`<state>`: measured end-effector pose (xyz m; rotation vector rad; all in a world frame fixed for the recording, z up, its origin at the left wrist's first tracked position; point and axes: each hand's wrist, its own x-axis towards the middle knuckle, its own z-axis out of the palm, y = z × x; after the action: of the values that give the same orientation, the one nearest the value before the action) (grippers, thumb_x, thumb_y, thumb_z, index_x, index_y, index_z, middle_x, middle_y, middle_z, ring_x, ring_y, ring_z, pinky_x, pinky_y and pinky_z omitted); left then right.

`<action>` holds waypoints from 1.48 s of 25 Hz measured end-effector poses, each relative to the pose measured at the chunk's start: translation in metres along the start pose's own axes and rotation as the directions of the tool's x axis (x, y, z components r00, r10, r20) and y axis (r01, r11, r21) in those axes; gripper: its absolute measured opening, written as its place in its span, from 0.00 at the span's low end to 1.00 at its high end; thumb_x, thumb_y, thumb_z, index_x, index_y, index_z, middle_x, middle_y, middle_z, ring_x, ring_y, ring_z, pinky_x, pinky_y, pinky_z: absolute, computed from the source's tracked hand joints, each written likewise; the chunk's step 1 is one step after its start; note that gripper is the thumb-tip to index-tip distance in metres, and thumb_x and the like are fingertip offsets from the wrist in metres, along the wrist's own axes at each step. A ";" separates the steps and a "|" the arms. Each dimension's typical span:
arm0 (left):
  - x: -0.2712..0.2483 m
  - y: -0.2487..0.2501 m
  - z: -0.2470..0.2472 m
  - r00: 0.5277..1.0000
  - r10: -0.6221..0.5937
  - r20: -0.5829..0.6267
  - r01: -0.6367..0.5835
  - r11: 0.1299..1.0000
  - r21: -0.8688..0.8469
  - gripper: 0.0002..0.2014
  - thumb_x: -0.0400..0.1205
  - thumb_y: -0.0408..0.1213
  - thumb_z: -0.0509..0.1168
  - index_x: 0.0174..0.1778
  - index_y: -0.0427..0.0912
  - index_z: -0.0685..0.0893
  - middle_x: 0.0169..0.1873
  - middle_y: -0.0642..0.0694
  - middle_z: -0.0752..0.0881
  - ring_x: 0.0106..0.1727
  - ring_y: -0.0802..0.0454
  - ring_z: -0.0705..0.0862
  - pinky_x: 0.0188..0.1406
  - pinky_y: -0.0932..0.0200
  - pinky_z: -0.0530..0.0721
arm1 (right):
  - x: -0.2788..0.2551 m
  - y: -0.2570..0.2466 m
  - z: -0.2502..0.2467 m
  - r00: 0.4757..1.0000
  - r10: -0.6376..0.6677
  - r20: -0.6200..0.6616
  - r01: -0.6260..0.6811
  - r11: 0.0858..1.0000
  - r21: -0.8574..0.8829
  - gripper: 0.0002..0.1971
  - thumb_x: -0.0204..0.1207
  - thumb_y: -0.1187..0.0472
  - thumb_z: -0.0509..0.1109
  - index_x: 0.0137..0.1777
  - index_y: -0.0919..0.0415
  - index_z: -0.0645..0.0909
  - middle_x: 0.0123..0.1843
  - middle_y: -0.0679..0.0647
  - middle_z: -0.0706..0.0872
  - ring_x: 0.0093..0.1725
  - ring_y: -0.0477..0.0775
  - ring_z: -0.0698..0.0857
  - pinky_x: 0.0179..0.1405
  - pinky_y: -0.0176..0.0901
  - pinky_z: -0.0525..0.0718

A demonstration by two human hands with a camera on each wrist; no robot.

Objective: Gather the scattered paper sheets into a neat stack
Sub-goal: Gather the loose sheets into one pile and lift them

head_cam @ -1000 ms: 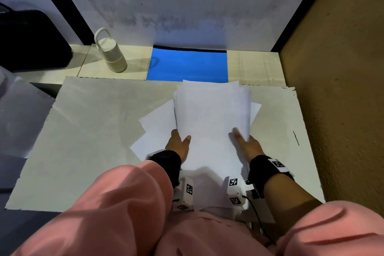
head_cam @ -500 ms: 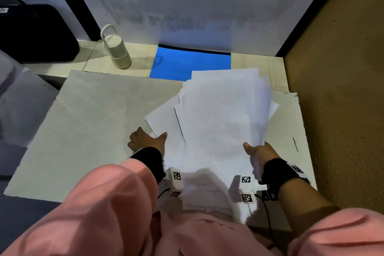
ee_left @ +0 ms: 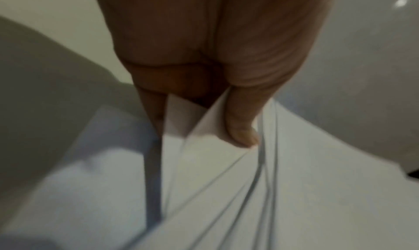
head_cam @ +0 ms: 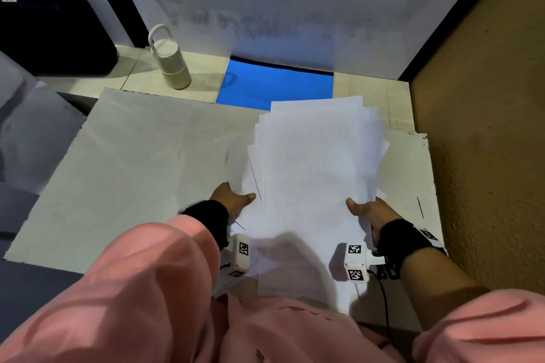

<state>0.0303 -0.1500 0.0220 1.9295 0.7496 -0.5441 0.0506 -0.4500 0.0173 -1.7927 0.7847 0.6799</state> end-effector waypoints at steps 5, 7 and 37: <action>0.001 0.002 0.001 0.990 0.022 -0.143 -0.021 1.000 0.007 0.16 0.79 0.36 0.66 0.60 0.29 0.82 0.59 0.30 0.86 0.59 0.34 0.84 0.58 0.52 0.79 | 0.003 -0.008 0.009 0.997 -0.063 -0.042 0.061 0.996 -0.058 0.21 0.77 0.60 0.69 0.68 0.68 0.75 0.56 0.63 0.83 0.53 0.62 0.79 0.55 0.49 0.76; 0.004 -0.002 -0.004 0.986 0.008 -0.164 -0.011 1.000 -0.016 0.16 0.80 0.35 0.65 0.60 0.30 0.82 0.59 0.30 0.86 0.60 0.34 0.84 0.58 0.52 0.79 | 0.000 -0.012 0.011 0.994 -0.083 -0.075 0.077 0.994 -0.077 0.19 0.77 0.61 0.68 0.66 0.69 0.77 0.59 0.65 0.84 0.53 0.63 0.81 0.55 0.50 0.77; 0.013 -0.011 -0.029 0.986 -0.007 -0.166 -0.027 0.979 -0.201 0.17 0.82 0.45 0.63 0.60 0.37 0.82 0.47 0.37 0.85 0.45 0.43 0.81 0.45 0.57 0.75 | 0.000 -0.030 -0.013 0.996 -0.075 -0.049 0.078 0.994 0.078 0.12 0.74 0.63 0.72 0.56 0.65 0.80 0.42 0.65 0.84 0.43 0.66 0.84 0.42 0.56 0.82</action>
<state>0.0332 -0.1164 0.0197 1.8013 0.8668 -0.2901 0.0746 -0.4547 0.0385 -1.7618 0.7590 0.5518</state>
